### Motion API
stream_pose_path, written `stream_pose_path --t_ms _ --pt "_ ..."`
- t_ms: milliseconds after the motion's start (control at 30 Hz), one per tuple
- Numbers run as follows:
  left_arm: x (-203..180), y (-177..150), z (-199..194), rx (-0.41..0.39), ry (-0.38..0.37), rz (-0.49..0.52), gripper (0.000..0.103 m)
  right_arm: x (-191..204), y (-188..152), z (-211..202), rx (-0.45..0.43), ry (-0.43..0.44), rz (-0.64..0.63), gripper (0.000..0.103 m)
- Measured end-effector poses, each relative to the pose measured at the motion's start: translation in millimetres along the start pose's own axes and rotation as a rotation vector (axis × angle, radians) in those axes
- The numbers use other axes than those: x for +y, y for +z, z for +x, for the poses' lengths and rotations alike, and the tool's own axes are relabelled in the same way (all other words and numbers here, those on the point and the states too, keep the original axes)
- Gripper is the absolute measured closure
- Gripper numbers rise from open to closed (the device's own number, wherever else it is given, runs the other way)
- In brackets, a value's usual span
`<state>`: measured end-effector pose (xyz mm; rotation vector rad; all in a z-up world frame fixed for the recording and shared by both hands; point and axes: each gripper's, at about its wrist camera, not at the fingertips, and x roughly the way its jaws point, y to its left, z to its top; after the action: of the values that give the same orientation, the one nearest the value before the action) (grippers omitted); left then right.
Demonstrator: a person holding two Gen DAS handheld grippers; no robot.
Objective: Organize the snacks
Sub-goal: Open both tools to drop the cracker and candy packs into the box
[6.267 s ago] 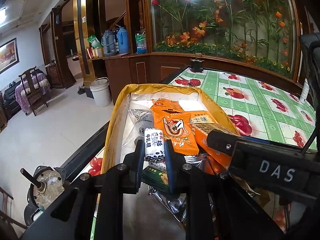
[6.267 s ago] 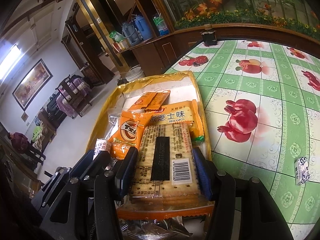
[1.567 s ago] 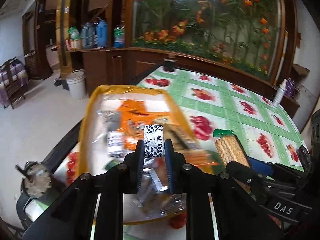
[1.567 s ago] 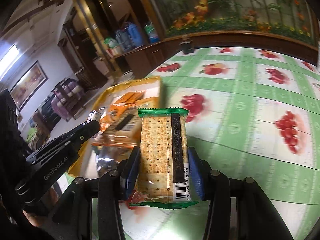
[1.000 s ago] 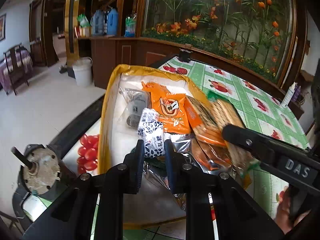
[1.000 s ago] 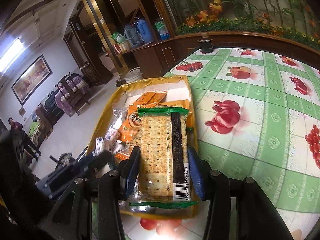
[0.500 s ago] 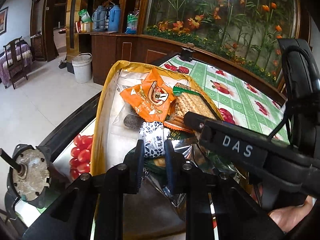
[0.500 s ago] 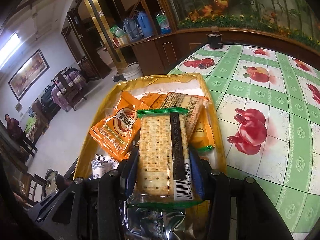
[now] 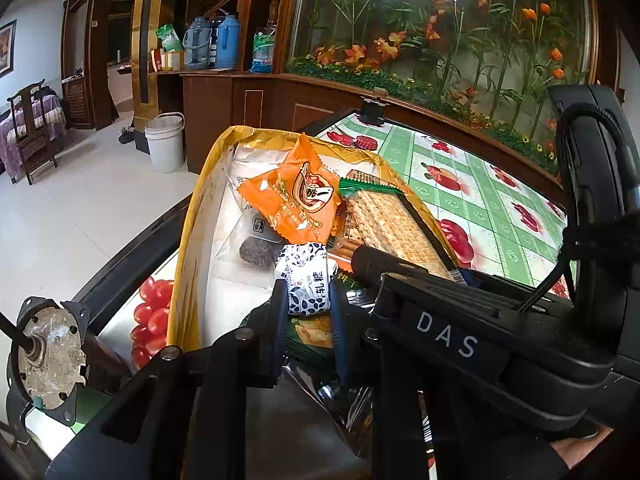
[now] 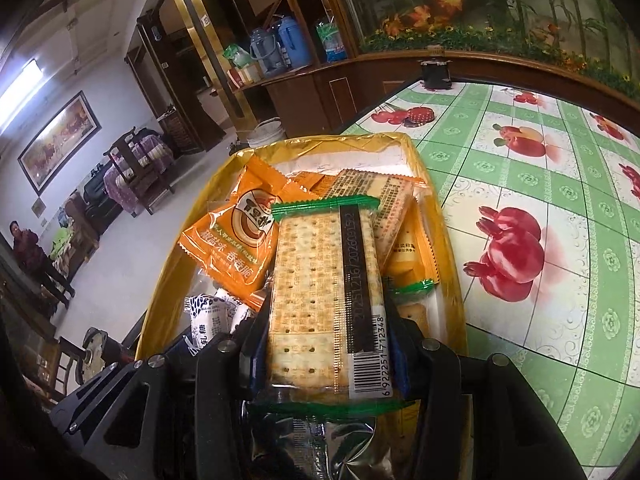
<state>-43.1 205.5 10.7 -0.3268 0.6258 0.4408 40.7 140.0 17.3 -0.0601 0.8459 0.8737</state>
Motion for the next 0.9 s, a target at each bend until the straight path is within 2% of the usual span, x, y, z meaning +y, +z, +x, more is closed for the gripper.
stream_pose_path --t_ms 567,900 --pt "2.2 -2.1 2.9 -0.006 0.020 -0.006 0.086 1.4 -1.7 -5.4 0.002 0.007 0.008 0.052" --pt "1.5 -1.4 -0.3 -0.018 0.032 -0.007 0.085 0.8 2.1 -24.5 -0.028 0.046 0.023 0.050"
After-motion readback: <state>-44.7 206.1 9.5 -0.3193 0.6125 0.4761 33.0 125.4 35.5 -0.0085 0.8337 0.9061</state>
